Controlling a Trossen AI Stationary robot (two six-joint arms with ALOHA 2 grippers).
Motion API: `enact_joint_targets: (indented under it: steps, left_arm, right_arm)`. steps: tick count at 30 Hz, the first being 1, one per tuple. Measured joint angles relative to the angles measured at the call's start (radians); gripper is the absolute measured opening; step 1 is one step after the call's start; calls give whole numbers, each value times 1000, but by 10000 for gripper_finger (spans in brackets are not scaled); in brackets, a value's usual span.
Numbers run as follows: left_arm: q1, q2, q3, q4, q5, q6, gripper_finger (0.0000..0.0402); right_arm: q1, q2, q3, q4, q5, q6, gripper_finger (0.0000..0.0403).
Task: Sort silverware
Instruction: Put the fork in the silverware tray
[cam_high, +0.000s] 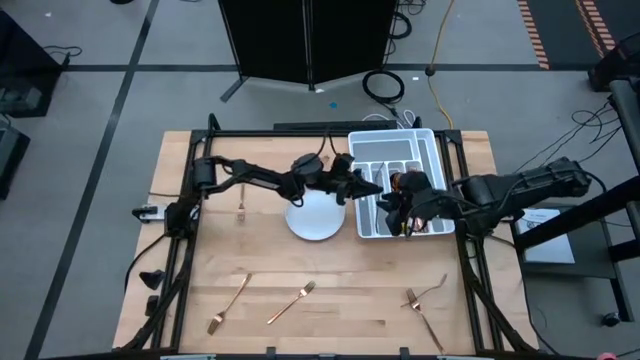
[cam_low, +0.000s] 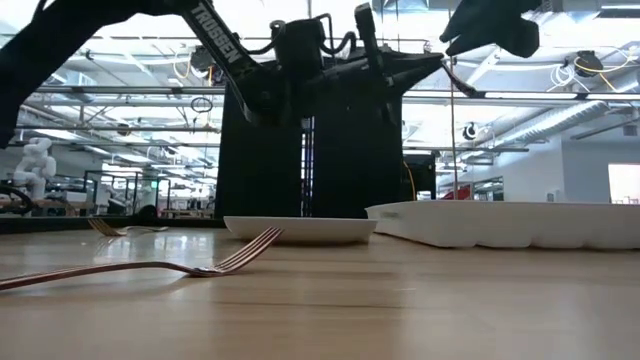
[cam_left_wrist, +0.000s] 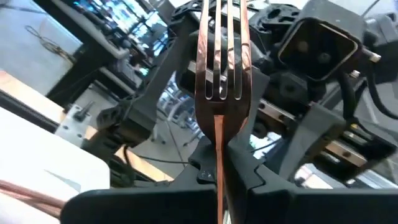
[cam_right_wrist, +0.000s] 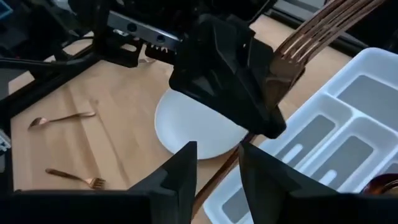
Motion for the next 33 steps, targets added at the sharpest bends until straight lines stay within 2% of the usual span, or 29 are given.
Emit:
enact_joint_targets:
  steps: [8, 18, 33]
  left_arm:
    - [10, 7, 10, 39, 57, -10, 1]
    - [11, 6, 10, 109, 81, -21, 1]
    - [12, 7, 10, 161, 99, -49, 1]
  right_arm:
    - [-92, -47, 0, -69, -36, 6, 109]
    - [-138, -8, 0, 41, -162, -70, 109]
    - [-137, 8, 0, 91, -140, -118, 109]
